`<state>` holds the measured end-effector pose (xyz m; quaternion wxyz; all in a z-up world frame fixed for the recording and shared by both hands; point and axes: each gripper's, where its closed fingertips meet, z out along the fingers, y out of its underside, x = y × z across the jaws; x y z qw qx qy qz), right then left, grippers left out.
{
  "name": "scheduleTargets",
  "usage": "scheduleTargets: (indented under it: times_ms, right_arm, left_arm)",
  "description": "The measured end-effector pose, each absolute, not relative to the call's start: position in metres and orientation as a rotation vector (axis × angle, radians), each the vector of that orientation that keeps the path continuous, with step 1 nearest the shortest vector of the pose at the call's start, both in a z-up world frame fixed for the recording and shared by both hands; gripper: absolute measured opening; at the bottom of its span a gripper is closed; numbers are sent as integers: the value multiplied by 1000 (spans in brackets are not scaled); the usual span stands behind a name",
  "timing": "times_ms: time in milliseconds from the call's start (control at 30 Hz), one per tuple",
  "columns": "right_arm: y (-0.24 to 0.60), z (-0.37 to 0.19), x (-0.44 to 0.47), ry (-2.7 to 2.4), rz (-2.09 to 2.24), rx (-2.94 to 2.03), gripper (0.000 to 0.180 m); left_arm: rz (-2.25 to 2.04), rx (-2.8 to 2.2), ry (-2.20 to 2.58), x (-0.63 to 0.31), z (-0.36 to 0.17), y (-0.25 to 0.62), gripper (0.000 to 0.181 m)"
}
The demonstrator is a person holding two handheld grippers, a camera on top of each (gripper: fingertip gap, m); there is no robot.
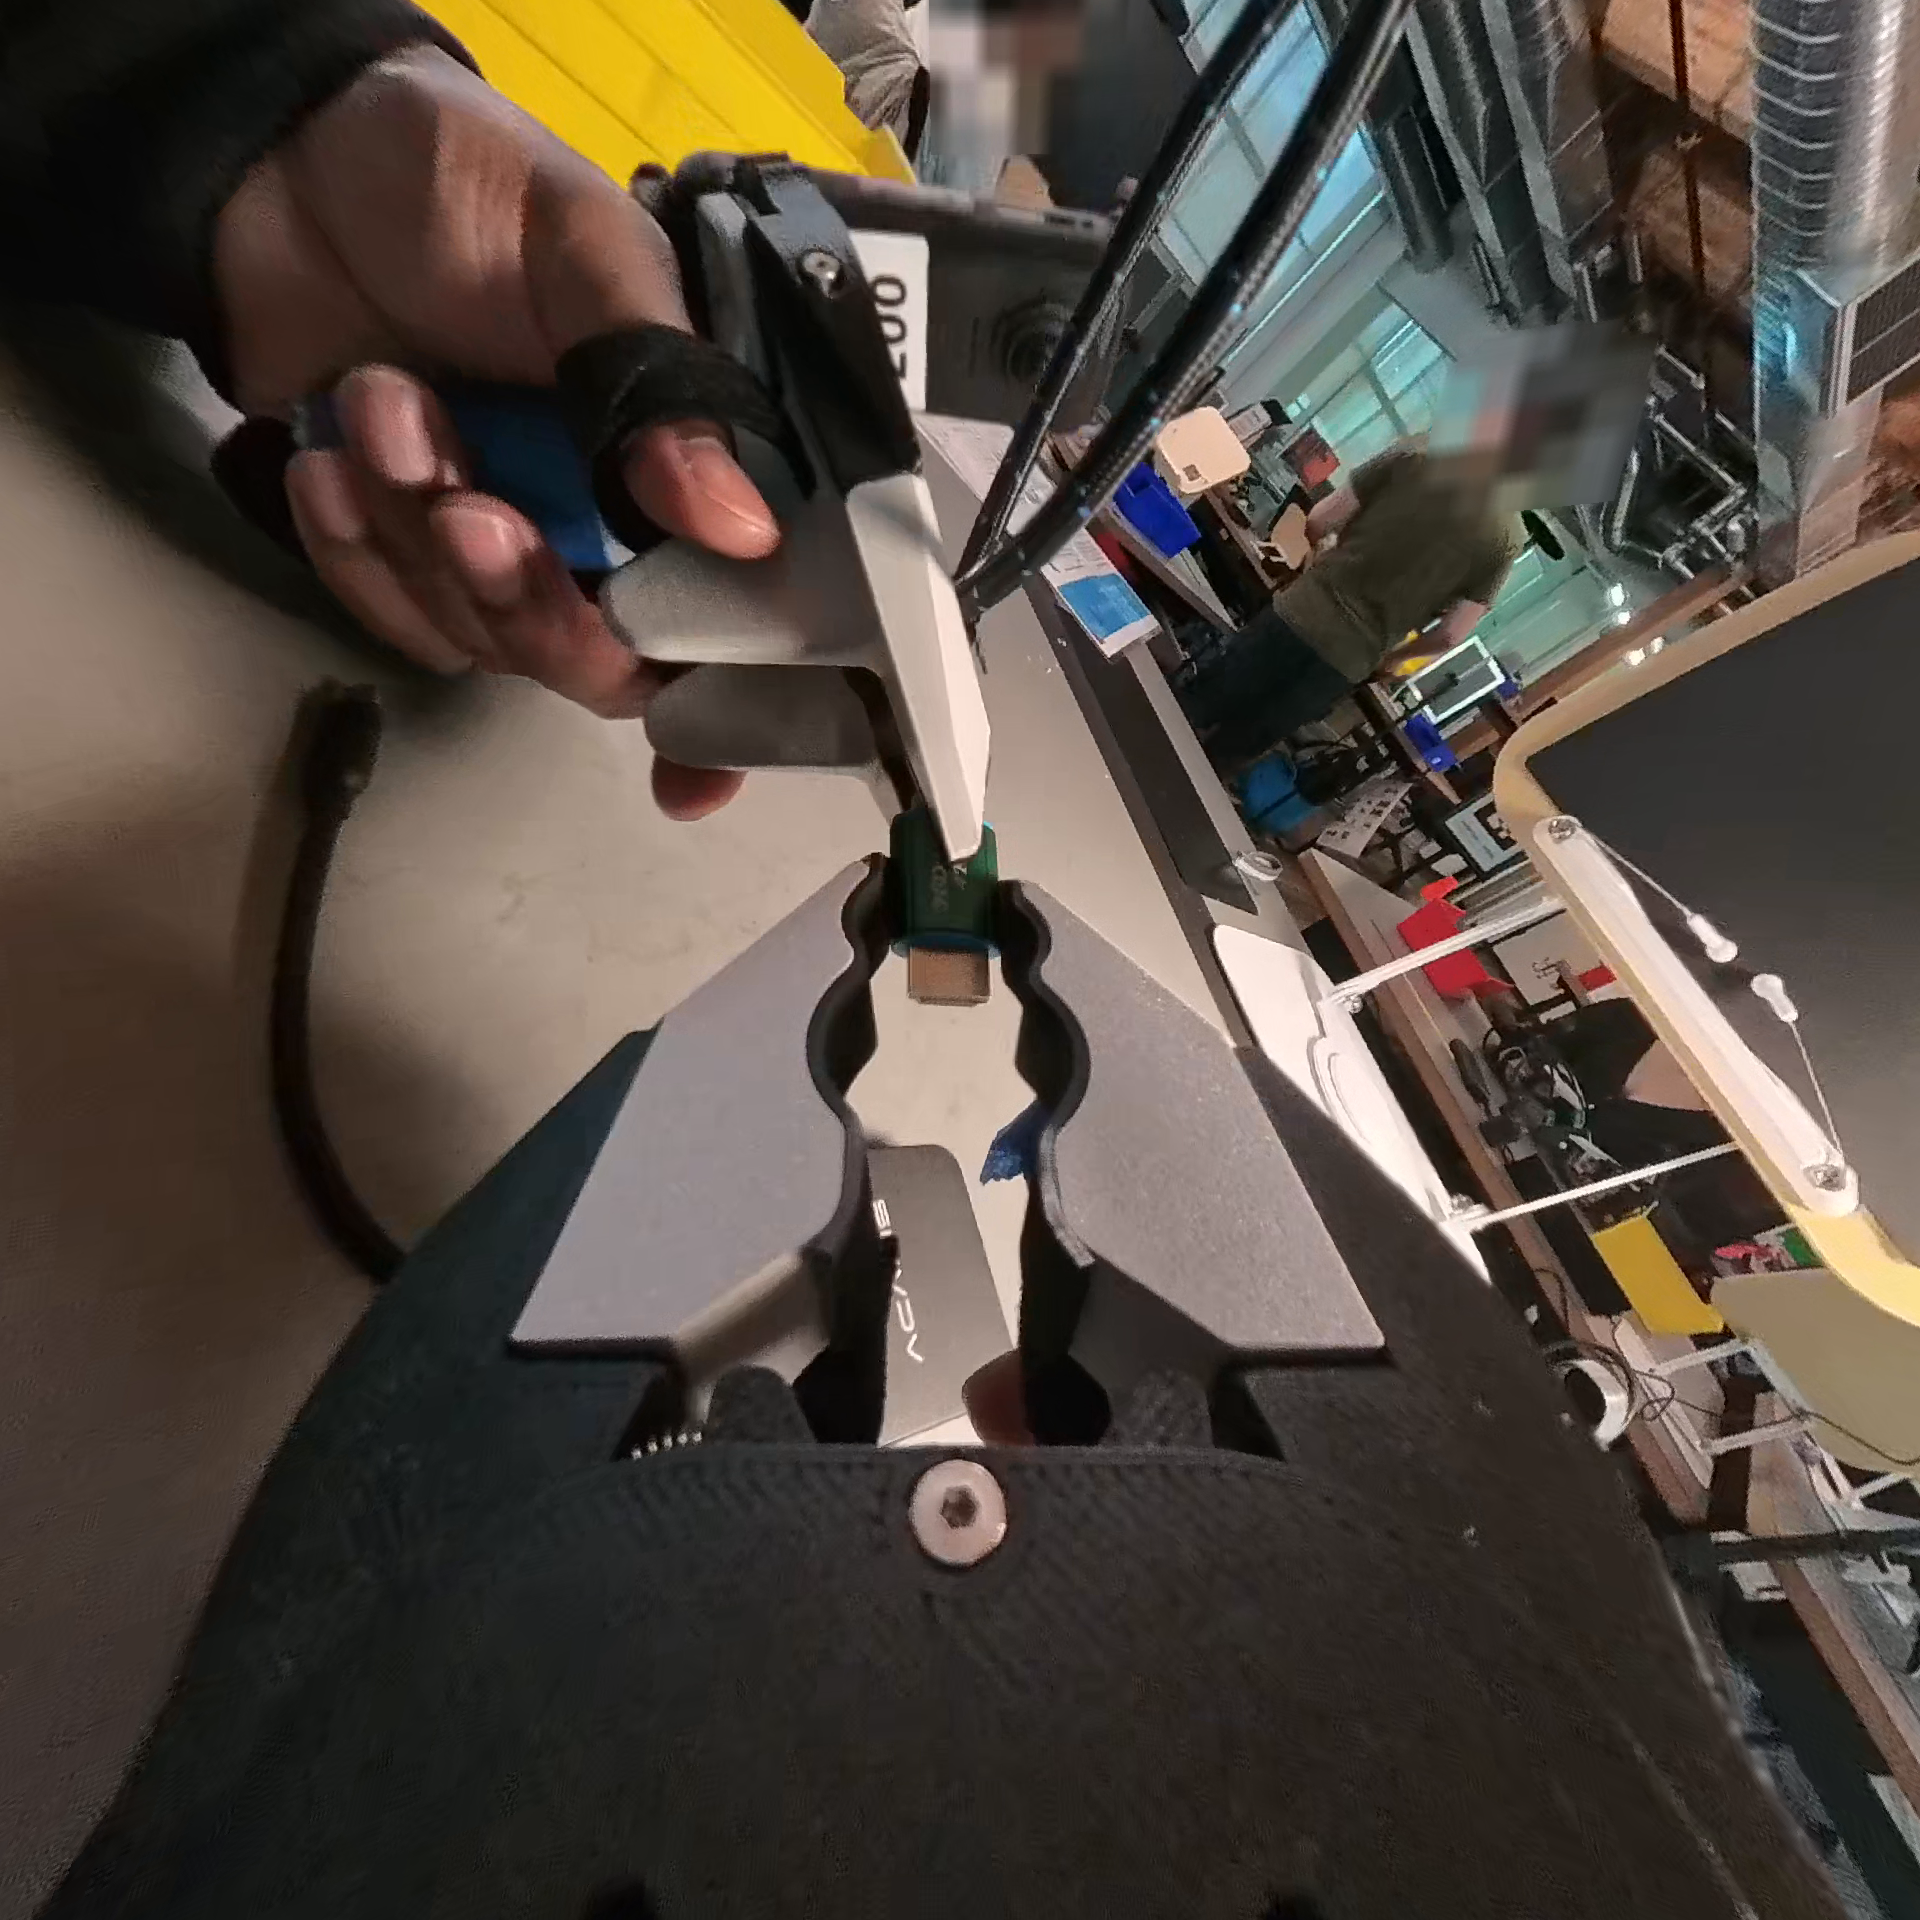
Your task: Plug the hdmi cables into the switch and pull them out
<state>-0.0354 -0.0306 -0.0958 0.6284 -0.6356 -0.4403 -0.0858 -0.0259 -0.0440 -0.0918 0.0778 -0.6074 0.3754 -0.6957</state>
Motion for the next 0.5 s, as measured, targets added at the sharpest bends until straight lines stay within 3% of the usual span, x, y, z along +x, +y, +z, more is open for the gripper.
scheduleTargets:
  times_ms: [233, 367, 400, 500]
  right_arm:
    - [-32, -96, -38, -1045, -201, -1421, 23]
    - [-27, -101, -29, -1017, -234, -1506, 24]
    - [-27, -104, -24, -1010, -224, -1552, 27]
    - [-31, -125, -4, -988, -104, -1761, 61]
  left_arm:
    - [-2269, -1925, 1027, -28, -93, -47, 11]
    - [-2131, -1892, 1039, -24, -95, -41, 12]
    - [-2076, -1896, 1028, -23, -97, -36, 10]
    - [-1930, -1918, 1002, -25, -103, -19, 11]
